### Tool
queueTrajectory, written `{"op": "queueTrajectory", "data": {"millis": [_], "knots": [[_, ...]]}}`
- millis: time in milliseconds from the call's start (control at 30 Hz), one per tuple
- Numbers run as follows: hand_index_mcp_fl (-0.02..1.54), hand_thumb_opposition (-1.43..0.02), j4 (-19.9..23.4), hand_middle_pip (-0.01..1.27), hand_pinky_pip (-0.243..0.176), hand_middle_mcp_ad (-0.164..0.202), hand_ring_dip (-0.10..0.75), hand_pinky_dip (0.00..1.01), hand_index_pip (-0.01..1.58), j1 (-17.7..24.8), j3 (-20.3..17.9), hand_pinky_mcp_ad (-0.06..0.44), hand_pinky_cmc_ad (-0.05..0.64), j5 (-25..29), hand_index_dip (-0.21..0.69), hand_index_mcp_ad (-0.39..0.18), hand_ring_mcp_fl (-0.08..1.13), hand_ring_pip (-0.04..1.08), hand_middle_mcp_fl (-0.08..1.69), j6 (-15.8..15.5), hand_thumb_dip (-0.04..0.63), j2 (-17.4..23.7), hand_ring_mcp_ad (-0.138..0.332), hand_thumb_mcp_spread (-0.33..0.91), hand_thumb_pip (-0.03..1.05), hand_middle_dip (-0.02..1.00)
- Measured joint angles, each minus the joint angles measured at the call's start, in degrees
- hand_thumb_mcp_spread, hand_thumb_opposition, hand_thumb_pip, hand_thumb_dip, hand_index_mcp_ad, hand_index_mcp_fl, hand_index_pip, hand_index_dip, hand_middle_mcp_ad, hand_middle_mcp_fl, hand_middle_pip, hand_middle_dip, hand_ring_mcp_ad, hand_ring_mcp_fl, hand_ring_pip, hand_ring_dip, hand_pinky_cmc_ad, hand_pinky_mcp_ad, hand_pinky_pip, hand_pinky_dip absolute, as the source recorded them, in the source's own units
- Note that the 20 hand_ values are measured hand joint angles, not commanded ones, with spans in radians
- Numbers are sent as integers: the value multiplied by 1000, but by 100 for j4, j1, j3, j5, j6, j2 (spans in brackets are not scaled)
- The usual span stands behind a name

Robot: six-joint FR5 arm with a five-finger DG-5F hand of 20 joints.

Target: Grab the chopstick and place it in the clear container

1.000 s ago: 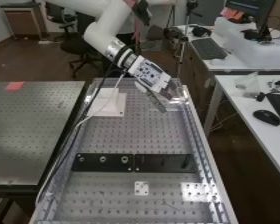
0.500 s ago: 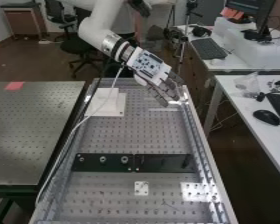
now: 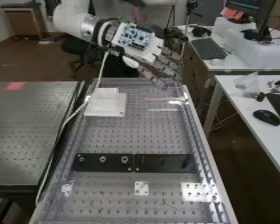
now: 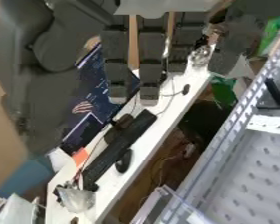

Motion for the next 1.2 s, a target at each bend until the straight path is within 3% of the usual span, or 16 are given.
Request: {"op": "queueTrajectory", "data": {"millis": [67, 333, 533, 633, 800, 1067, 1200], "knots": [[476, -735, 119, 91, -65, 44, 384, 295, 17, -61, -98, 269, 363, -144, 463, -96, 16, 93, 293, -376, 202, 119, 73, 351, 356, 485], [384, -714, 757, 103, -75, 47, 298, 293, 19, -493, -607, 278, 363, -993, 463, -105, 2, 87, 213, -2698, 148, 763, 70, 316, 365, 407], [339, -696, 1275, 106, -75, 54, 248, 293, 21, -831, -829, 278, 363, -1578, 394, -113, 2, 86, 220, -4005, 101, 1104, 70, 269, 389, 354], [307, -696, 1479, 105, -75, 58, 213, 267, 24, -944, -820, 278, 363, -1757, 358, -113, 0, 84, 218, -4343, 87, 1131, 70, 253, 403, 328], [173, -696, 1677, 124, -75, 56, 211, 253, 21, -997, -612, 293, 363, -1800, 340, -122, 0, 89, 138, -4480, 87, 1018, 70, 239, 476, 328], [56, -679, 1502, 124, -75, 51, 180, 202, 38, -899, 41, 316, 380, -1596, 236, -129, 3, 89, 89, -4640, 38, 546, 77, 133, 435, 279], [37, -682, 1349, 122, -89, 66, 147, 176, 38, -810, 298, 316, 394, -1289, 188, -117, 3, 87, 49, -4637, 7, 353, 101, 101, 435, 237]]}}
